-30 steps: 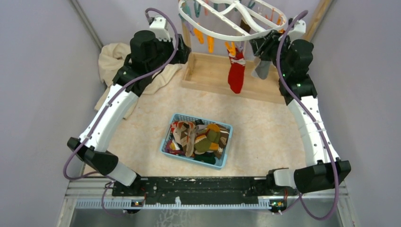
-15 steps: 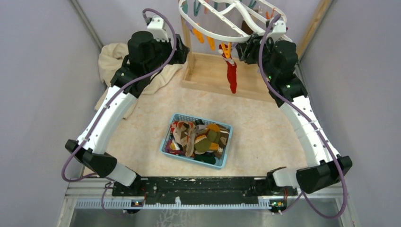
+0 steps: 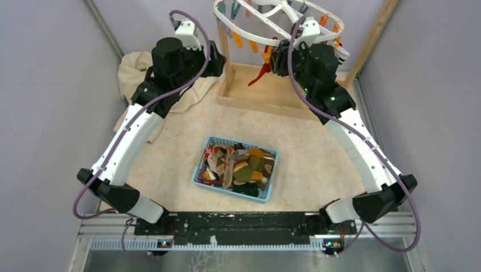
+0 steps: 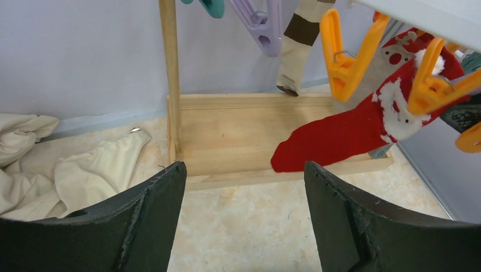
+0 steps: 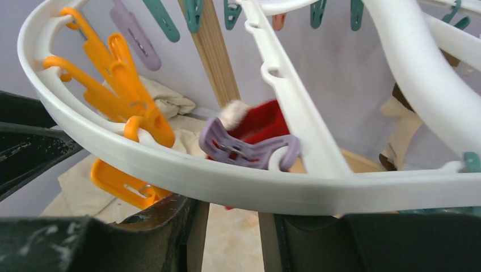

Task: Remove the socks clipped to the hanger
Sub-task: Adjust the hanger on the clothesline.

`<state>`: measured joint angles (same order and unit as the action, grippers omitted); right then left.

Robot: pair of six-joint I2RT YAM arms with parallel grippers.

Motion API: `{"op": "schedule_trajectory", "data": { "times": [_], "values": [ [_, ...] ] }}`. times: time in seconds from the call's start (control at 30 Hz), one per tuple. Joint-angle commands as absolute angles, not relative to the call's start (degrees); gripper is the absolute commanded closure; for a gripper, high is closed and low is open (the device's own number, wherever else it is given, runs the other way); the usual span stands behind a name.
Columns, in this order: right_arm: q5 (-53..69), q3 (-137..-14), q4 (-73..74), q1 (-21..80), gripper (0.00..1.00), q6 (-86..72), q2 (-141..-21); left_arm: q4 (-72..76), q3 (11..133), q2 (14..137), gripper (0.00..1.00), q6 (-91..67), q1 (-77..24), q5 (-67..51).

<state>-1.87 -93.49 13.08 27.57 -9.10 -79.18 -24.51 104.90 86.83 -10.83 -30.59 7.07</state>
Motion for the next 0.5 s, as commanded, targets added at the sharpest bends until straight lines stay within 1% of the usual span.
{"op": "schedule_trajectory", "data": {
  "times": [0.0,0.17,0.23,0.3,0.4,0.47],
  "values": [
    [-7.0,-98.3,14.9,29.4,0.66,-7.1,-80.0,-24.3,104.7,84.9,0.18,-10.6,-30.3,7.5],
    [-10.0,-95.9,16.9,29.4,0.64,-7.7,-76.8,-24.6,104.5,84.8,0.18,-10.4,-30.3,7.6],
    [-10.9,-94.7,17.9,29.4,0.62,-8.0,-75.3,-24.6,104.4,84.7,0.18,-10.5,-30.3,7.4],
    [-12.0,-94.5,20.2,29.4,0.59,-8.3,-74.1,-24.6,104.3,84.7,0.18,-10.5,-30.3,7.3],
    [-14.5,-93.6,24.6,29.3,0.59,-8.6,-71.9,-24.8,104.3,84.5,0.18,-10.5,-30.3,7.3],
    [-14.9,-92.4,26.0,28.9,0.55,-9.1,-69.7,-24.8,104.3,84.3,0.18,-10.5,-30.4,7.3]
  ]
}}
